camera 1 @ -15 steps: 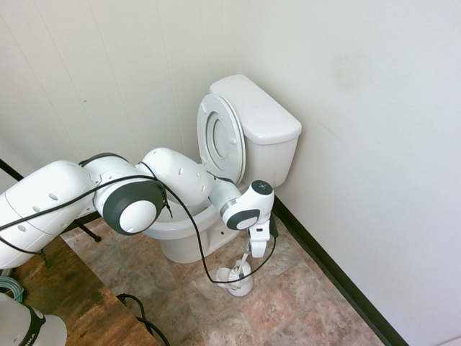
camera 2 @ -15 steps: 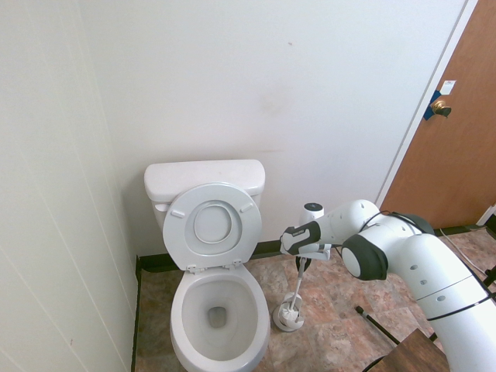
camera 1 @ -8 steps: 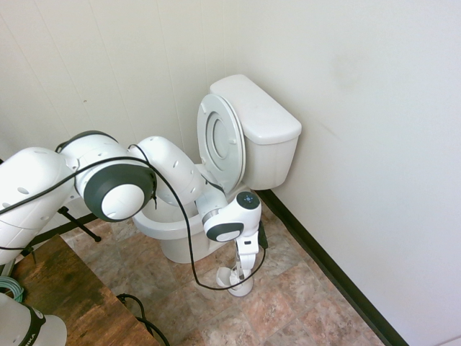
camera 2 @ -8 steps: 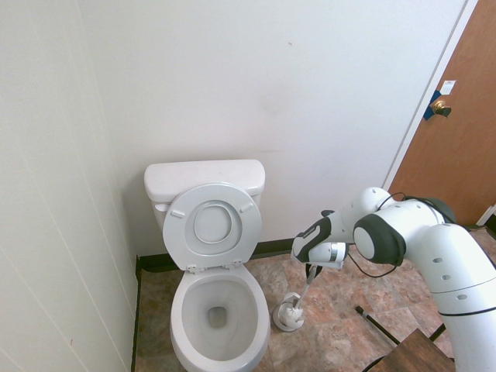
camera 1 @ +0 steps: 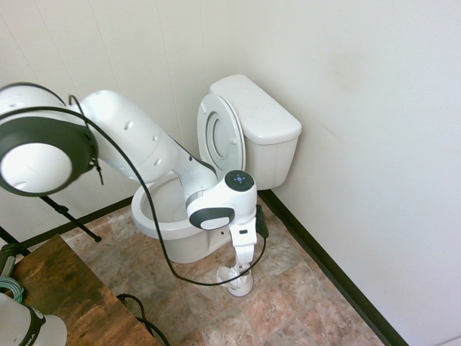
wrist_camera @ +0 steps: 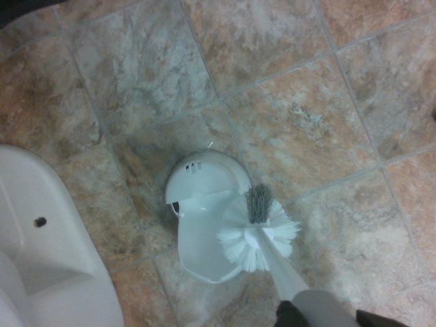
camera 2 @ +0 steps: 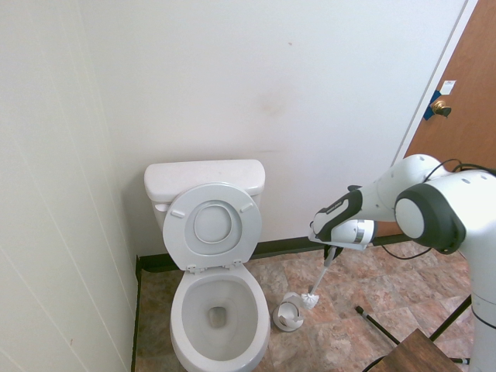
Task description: Clean the toilet
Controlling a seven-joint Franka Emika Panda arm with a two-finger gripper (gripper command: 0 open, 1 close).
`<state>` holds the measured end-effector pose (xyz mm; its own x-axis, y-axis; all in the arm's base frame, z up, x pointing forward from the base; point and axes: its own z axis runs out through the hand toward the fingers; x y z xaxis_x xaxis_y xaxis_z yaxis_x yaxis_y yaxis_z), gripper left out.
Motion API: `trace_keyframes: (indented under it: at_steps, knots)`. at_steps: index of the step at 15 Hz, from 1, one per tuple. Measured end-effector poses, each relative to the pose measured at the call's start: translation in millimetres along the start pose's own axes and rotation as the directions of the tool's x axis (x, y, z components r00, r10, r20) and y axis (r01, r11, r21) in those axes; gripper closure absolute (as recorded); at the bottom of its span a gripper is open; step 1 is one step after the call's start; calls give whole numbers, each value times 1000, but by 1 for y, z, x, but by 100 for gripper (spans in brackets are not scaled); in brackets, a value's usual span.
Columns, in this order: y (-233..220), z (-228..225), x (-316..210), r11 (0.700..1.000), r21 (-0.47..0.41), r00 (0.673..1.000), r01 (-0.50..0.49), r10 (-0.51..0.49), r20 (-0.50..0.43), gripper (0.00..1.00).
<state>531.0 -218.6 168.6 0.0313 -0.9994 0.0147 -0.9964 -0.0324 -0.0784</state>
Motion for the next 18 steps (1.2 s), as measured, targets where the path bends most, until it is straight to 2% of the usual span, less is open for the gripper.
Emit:
trace_keyframes:
  at_steps: [4,9,14,18]
  knots:
    - [3,-85,-6,999,27,1000,17,-17,6,100]
    - [-16,-152,-40,996,78,999,53,-53,-3,100]
    - [-31,-190,-114,977,132,984,165,-171,41,100]
    - [-32,-194,-187,948,147,954,281,-293,68,100]
